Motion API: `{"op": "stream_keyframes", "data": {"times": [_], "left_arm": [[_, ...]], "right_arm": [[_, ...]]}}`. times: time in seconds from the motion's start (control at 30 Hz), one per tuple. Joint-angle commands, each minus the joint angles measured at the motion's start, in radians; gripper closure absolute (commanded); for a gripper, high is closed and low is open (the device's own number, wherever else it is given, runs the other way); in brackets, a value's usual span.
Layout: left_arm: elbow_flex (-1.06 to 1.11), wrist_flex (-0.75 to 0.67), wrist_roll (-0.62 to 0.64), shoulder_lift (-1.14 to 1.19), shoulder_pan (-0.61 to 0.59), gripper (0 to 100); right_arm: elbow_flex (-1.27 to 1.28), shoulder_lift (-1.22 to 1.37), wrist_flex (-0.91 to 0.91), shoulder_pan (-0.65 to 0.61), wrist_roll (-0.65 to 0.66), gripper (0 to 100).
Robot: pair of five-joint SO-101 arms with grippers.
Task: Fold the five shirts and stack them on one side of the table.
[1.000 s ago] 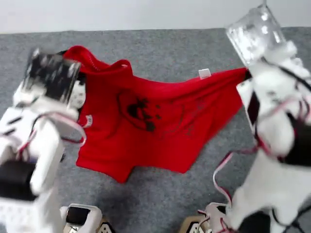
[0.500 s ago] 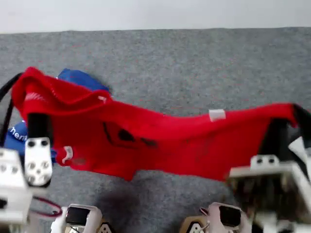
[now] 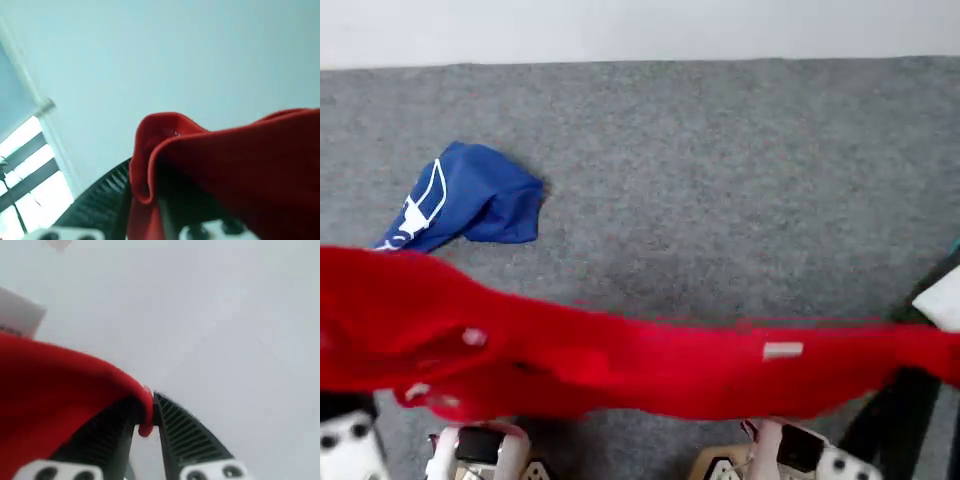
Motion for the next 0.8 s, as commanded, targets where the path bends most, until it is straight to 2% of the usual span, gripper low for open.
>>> {"op": "stream_keyframes", "data": {"times": [0.0, 0.2, 0.4, 0.77], "left_arm": [[-0.058, -0.071, -0.015, 0.0, -0.012, 100], [-0.085, -0.1, -0.014, 0.0, -0.101, 100], [-0.07, -0.009, -0.011, 0.009, -0.1, 100], [0.302, -0.044, -0.011, 0.009, -0.098, 100]], "right_arm": [[0.0, -0.031, 0.031, 0.01, 0.012, 98.7], [0.015, -0.081, 0.033, 0.012, 0.012, 98.7], [0.117, -0.077, 0.027, 0.012, 0.005, 98.7], [0.591, -0.085, -0.171, 0.012, 0.005, 98.7]]}}
